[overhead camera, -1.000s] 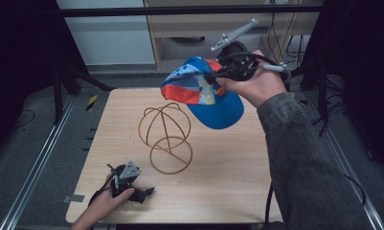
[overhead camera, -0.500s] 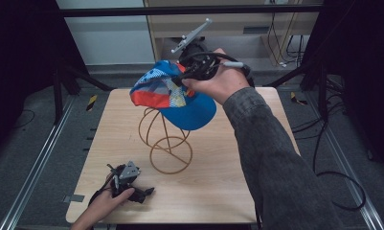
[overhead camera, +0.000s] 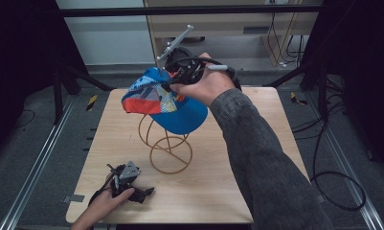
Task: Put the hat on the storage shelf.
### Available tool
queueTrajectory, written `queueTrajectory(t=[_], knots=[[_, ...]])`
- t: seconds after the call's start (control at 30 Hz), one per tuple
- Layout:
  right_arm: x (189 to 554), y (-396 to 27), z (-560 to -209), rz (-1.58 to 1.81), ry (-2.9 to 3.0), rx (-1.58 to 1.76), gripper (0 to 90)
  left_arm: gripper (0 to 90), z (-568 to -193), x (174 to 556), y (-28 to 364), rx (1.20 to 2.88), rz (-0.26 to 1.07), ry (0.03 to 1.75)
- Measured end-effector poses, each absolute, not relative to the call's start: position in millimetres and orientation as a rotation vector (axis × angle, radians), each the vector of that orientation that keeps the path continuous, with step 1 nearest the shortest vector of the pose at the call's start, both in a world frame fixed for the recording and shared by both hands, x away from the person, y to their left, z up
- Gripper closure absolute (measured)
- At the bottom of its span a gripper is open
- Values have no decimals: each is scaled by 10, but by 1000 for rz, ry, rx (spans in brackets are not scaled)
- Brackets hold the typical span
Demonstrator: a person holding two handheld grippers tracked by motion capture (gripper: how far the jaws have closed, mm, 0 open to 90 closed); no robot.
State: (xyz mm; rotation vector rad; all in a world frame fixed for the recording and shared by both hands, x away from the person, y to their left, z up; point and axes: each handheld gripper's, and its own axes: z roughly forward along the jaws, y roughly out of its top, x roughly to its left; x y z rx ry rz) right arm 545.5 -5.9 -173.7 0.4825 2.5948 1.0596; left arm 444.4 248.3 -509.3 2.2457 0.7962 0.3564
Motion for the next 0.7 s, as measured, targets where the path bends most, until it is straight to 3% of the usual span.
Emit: queueTrajectory(t=[0.7], knots=[[5475,-22,-1822,1053,2617,492,900,0,-5093,4444,2483,2246,357,796]])
